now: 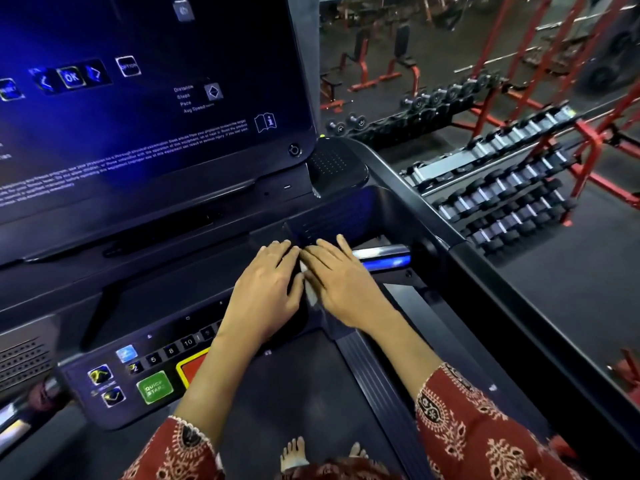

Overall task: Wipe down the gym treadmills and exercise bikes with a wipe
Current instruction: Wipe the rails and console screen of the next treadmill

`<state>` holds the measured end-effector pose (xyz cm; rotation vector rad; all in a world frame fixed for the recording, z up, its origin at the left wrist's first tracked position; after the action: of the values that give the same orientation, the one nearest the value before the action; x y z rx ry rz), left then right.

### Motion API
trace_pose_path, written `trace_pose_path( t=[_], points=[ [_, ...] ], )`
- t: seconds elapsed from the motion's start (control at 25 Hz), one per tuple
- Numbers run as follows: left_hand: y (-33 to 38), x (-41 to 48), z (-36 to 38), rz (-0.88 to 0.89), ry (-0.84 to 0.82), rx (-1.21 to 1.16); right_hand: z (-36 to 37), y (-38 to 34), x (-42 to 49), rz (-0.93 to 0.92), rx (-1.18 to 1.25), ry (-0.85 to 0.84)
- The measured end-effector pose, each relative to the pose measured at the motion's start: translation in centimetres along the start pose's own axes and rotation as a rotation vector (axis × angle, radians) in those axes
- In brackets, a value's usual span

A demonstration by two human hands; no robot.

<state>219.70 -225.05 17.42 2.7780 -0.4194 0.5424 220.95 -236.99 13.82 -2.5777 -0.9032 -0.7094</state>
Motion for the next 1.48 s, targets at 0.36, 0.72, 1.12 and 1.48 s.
trace_pose_path(
  t=[0.36, 0.72, 1.12, 1.48],
  points=[
    [2.8, 2.2, 1.8, 0.090, -0.075, 0.094, -0.6, 4.9, -3.9, 0.327, 0.040, 0.065],
    [5.3, 3.6, 4.4, -0.022, -0.318, -0.007, -1.2, 6.9, -5.9, 0.381, 0.084, 0.119],
    [5.2, 3.3, 4.3, 0.063, -0.148, 0.044, -1.0, 8.3, -7.4, 0.367, 0.083, 0.172],
    [5.2, 3.0, 4.3, 0.045, -0.153, 0.064, -0.4, 9.1, -9.4, 0.584, 0.136, 0.303]
  ],
)
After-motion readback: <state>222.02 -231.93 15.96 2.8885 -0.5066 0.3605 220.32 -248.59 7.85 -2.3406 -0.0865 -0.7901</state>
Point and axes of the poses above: each hand's wrist, its own x-axis towards the middle knuckle, its own z-axis out of the palm, y = z × x, the point moved 5 cm from there along x, towards the middle knuckle, and after that the axes turned 7 degrees about -z, right-handed, at the moved point
